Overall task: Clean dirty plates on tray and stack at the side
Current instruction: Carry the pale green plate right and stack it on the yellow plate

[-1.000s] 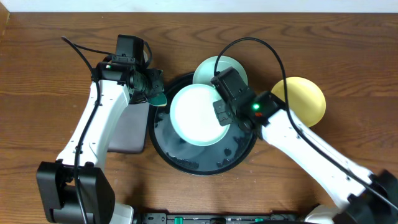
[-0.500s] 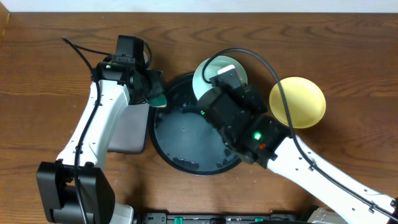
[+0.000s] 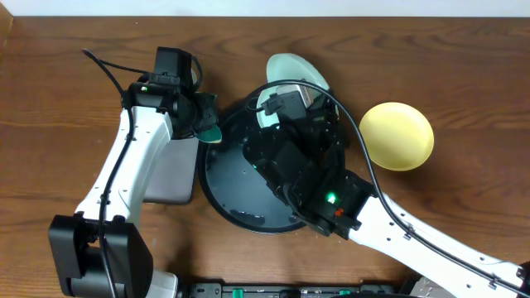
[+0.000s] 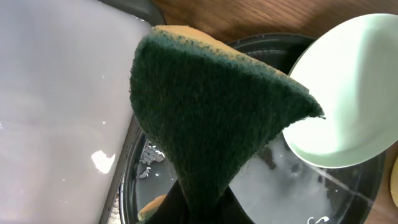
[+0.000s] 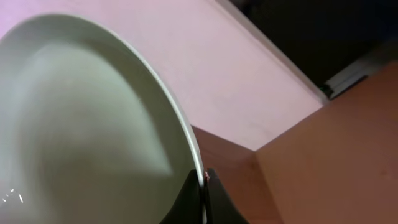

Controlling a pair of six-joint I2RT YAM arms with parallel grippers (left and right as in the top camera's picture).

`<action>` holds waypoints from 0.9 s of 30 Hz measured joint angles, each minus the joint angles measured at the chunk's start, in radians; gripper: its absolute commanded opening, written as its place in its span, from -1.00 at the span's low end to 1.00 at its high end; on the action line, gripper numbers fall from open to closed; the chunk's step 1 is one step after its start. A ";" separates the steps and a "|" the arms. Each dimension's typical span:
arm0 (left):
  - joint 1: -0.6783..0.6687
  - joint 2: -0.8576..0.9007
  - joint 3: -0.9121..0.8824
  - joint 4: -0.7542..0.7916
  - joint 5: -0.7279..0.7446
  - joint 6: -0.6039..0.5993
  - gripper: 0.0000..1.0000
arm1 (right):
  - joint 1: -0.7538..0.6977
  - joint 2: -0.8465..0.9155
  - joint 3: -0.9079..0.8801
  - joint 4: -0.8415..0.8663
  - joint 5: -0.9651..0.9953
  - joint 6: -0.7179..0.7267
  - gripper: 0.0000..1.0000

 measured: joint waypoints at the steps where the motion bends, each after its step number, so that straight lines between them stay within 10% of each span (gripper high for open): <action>1: 0.000 0.000 0.000 0.000 0.000 0.000 -0.85 | 0.000 0.000 0.000 0.001 0.005 -0.005 -0.98; 13: 0.000 0.000 0.000 0.000 0.000 0.008 -0.85 | -0.067 0.000 0.002 -0.204 -0.227 0.142 -0.98; 27: 0.000 0.000 0.000 0.000 0.000 0.011 -0.85 | -0.702 -0.019 0.002 -0.306 -1.120 0.364 -0.97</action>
